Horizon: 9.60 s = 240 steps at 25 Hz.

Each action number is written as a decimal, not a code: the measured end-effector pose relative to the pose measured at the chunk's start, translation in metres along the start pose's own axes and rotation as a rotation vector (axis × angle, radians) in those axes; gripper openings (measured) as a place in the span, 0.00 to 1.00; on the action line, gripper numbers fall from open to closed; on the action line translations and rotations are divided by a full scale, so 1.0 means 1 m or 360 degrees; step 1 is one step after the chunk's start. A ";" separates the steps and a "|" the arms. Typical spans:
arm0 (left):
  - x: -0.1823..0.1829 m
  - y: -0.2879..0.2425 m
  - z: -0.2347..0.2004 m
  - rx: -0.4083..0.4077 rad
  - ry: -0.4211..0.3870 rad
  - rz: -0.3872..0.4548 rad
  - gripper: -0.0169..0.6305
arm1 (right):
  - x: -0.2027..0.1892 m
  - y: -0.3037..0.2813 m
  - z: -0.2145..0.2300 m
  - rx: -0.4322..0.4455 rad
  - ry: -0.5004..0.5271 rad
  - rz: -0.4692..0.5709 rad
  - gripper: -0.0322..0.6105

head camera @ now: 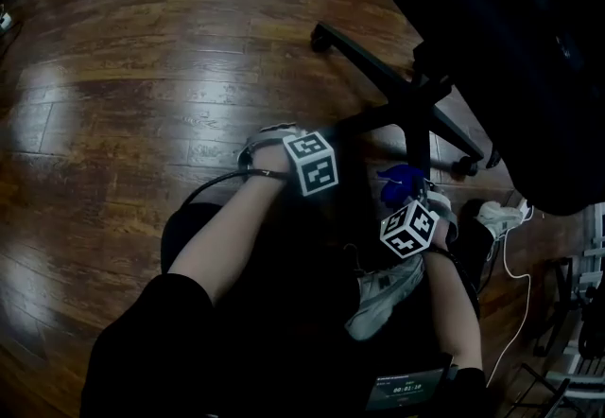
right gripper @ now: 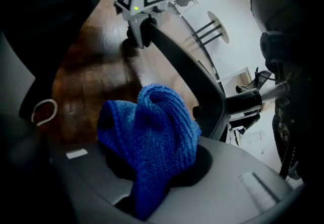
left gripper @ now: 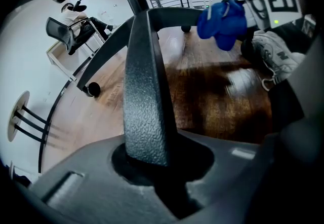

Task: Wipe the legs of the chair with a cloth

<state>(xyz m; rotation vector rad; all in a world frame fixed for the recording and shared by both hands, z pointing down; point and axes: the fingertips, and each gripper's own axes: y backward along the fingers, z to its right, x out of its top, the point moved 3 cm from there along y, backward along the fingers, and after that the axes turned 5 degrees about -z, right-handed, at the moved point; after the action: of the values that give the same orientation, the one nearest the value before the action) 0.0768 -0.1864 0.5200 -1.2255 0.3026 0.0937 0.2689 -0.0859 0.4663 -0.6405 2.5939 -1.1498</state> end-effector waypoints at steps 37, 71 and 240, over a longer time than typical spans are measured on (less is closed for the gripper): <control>-0.002 0.000 0.002 -0.0037 -0.0024 -0.0009 0.12 | -0.002 0.006 -0.007 0.0070 0.0075 0.0065 0.20; -0.001 0.000 0.002 -0.0015 -0.0022 0.0030 0.13 | -0.038 0.039 -0.067 0.0261 0.0018 -0.0025 0.20; 0.098 0.046 0.167 -0.0968 -0.0450 0.0883 0.45 | 0.056 0.039 0.039 0.0428 -0.0962 0.1044 0.20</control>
<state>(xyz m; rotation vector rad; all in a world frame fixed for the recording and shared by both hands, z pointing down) 0.1894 -0.0237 0.5014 -1.6727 0.3728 0.8838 0.2231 -0.1145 0.4099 -0.0353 1.8644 -0.8775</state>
